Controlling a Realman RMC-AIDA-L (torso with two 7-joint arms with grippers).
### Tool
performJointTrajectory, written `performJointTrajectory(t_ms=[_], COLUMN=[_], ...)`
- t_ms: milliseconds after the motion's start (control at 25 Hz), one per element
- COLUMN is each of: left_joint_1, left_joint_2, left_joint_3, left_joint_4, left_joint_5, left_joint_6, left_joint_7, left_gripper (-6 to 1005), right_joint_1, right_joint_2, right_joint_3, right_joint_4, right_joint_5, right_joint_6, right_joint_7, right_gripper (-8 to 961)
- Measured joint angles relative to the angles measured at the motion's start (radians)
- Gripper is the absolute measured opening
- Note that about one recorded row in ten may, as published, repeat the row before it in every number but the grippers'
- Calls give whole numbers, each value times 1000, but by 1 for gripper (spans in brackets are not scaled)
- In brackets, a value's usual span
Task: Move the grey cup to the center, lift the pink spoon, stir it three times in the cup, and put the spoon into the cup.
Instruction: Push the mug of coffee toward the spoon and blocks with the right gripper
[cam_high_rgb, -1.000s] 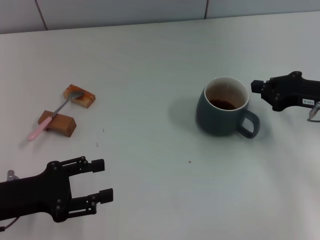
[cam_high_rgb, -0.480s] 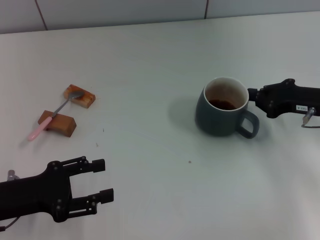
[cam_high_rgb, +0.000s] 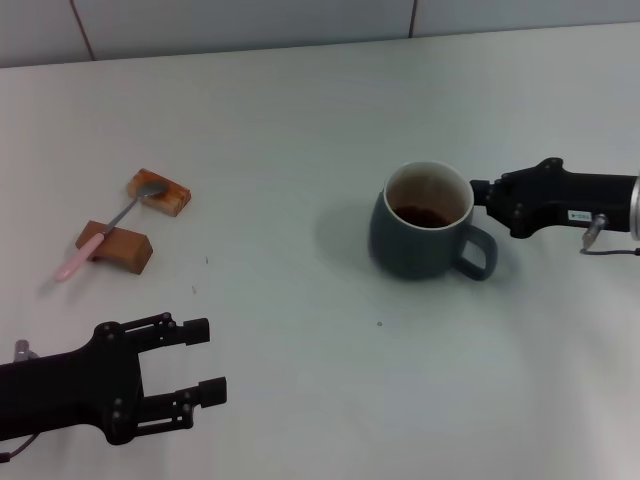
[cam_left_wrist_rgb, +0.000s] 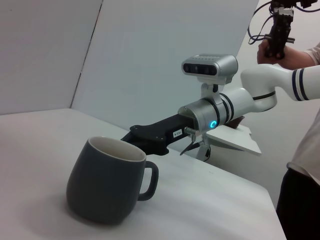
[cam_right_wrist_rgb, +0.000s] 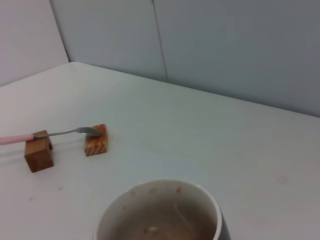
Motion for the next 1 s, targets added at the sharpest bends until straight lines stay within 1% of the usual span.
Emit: performJointTrajectory(t_ms=[360, 800, 1000], left_joint_1=[0, 0, 0], left_joint_2=[0, 0, 1], left_joint_3=[0, 0, 0], left_joint_4=[9, 12, 13], left_joint_5=[0, -1, -1], left_joint_6=[4, 6, 6], left_joint_7=[0, 0, 0], left_gripper=[739, 739, 738], right_joint_1=[41, 51, 71], right_joint_2=[1, 3, 3], right_joint_3=[-16, -61, -83], right_joint_4=[36, 47, 71], right_joint_5=[-1, 1, 5], right_joint_6=[-1, 14, 21], right_joint_7=[0, 24, 24], right_gripper=[-1, -1, -1])
